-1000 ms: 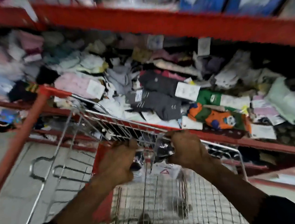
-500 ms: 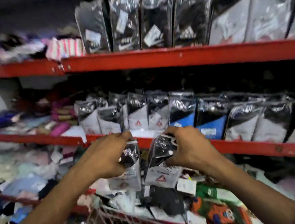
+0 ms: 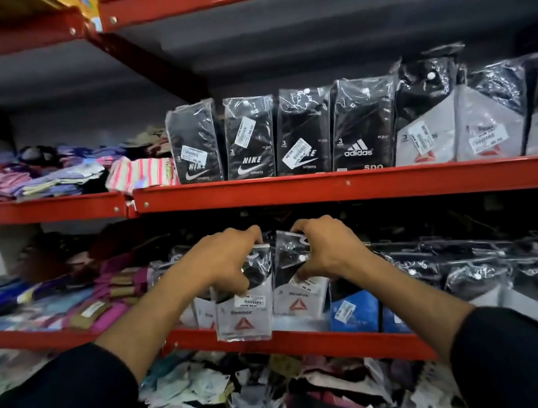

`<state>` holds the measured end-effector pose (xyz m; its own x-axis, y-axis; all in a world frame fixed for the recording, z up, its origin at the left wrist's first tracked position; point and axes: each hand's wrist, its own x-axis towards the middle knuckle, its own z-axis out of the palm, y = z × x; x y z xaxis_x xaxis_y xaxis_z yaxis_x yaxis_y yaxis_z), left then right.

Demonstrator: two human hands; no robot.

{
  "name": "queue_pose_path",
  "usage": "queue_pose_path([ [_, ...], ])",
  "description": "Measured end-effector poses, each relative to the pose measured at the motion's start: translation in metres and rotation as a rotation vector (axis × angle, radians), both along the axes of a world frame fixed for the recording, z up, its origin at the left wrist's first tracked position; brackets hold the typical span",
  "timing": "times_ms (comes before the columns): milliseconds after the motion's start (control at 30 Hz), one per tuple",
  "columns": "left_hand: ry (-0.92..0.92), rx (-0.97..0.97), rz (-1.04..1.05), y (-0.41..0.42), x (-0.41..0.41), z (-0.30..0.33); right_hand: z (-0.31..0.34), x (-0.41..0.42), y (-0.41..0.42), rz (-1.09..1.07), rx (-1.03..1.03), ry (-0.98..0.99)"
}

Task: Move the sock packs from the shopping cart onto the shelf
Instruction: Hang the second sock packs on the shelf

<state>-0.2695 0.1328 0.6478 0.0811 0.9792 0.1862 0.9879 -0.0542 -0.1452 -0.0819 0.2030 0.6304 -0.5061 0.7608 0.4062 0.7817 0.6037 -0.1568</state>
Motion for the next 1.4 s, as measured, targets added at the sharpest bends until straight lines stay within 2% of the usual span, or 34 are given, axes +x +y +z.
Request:
queue_pose_path([
  [267,-0.052,-0.007,-0.034,0.037,-0.005,-0.004,-0.012,-0.028,0.050,-0.068,-0.076,-0.201],
  [467,-0.070,-0.006,-0.052,0.062,-0.003,-0.011,-0.033,-0.026,0.063,-0.108,-0.157,-0.254],
  [667,-0.093,0.002,-0.062,0.086,-0.008,-0.034,-0.052,-0.022,0.062,-0.108,-0.014,-0.269],
  [1000,-0.208,-0.103,-0.092,0.114,-0.020,-0.072,-0.076,-0.018,0.052,-0.117,0.187,-0.280],
  [1100,-0.092,-0.046,-0.132,0.112,-0.019,-0.073,-0.082,-0.018,0.049,-0.100,0.208,-0.245],
  [1233,0.095,0.124,-0.089,0.099,-0.010,-0.085,-0.091,-0.020,0.046,-0.071,0.249,-0.221],
  [1400,0.045,0.277,-0.105,0.089,-0.011,-0.104,-0.107,-0.026,0.046,-0.070,0.268,-0.208],
])
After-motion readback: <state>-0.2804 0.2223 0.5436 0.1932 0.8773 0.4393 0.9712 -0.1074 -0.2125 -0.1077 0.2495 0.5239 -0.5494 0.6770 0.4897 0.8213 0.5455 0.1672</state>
